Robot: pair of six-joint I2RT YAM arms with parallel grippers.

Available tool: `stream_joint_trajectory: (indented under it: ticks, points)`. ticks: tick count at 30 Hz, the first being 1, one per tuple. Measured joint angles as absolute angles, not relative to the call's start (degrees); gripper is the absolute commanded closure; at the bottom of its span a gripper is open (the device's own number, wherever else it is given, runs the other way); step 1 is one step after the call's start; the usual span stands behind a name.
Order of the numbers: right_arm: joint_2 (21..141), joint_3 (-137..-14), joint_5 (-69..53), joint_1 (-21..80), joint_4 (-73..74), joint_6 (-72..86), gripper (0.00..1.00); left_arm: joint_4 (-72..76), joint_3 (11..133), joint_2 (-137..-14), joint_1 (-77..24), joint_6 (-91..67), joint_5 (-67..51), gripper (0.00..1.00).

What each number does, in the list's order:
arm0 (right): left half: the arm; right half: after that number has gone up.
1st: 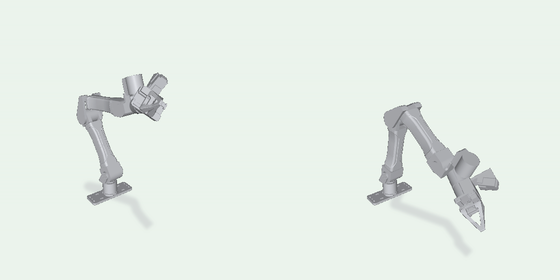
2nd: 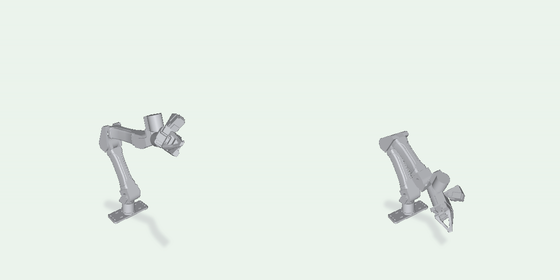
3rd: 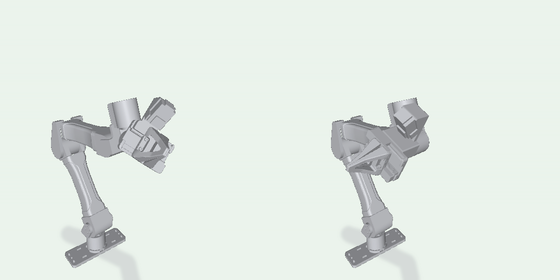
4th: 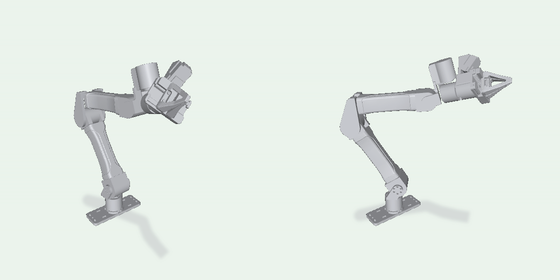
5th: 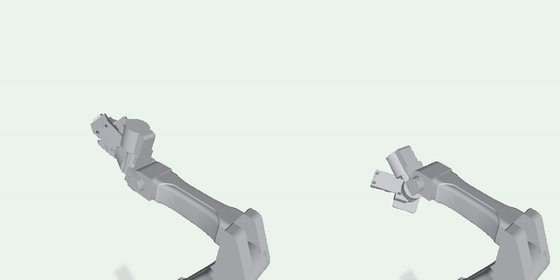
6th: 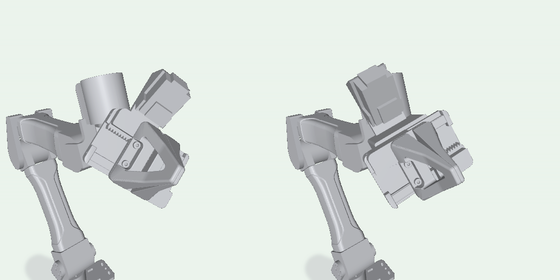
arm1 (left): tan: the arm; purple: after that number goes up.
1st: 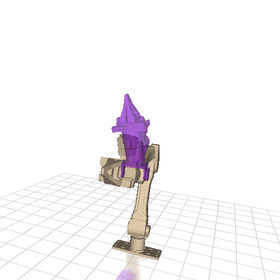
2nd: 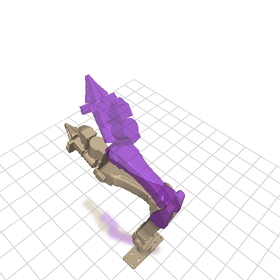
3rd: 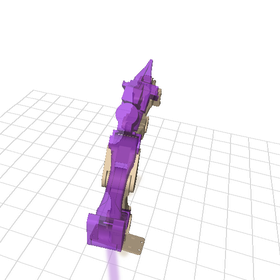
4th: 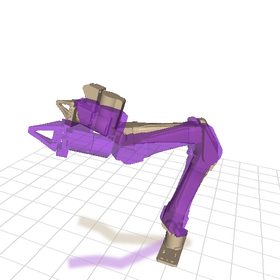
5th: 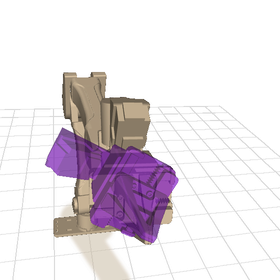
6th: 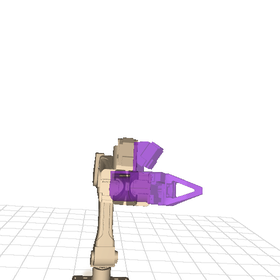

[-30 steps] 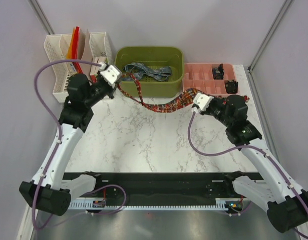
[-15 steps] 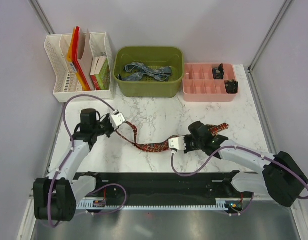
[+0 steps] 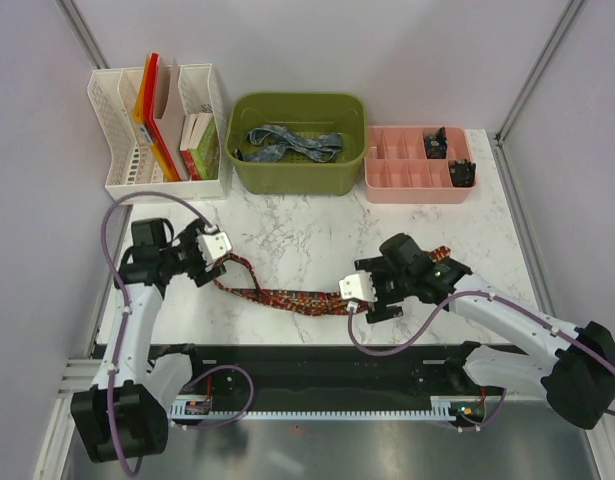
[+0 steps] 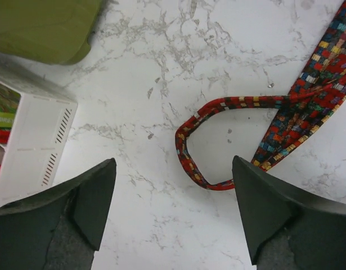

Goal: Roll the ties
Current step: Place the tie at the center of the board.

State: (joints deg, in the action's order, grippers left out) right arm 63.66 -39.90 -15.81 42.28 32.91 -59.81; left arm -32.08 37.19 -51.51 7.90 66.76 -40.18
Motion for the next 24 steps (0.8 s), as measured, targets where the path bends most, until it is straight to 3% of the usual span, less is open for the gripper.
stream_joint_trajectory:
  ticks: [4,8,12,17,24]
  points:
    - [65.93,-45.65,-20.60,36.64,38.13,-60.95,0.07,-42.39,50.74,-60.93,6.42,68.90,-42.61,0.02]
    - [76.90,-49.84,-23.66,34.68,40.71,-61.71,0.10,-45.54,59.88,-72.79,-5.28,70.59,-40.12,0.10]
    - [85.69,-52.62,-25.45,32.62,42.50,-62.04,0.12,-48.12,60.69,-81.95,-11.49,73.67,-36.56,0.16]
    - [93.69,-56.40,-26.15,30.96,43.16,-63.13,0.16,-49.10,64.18,-93.43,-12.32,78.22,-32.47,0.19]
    - [101.34,-62.46,-27.92,28.18,43.35,-62.98,0.24,-47.53,64.12,-96.07,-13.39,86.28,-30.44,0.35]
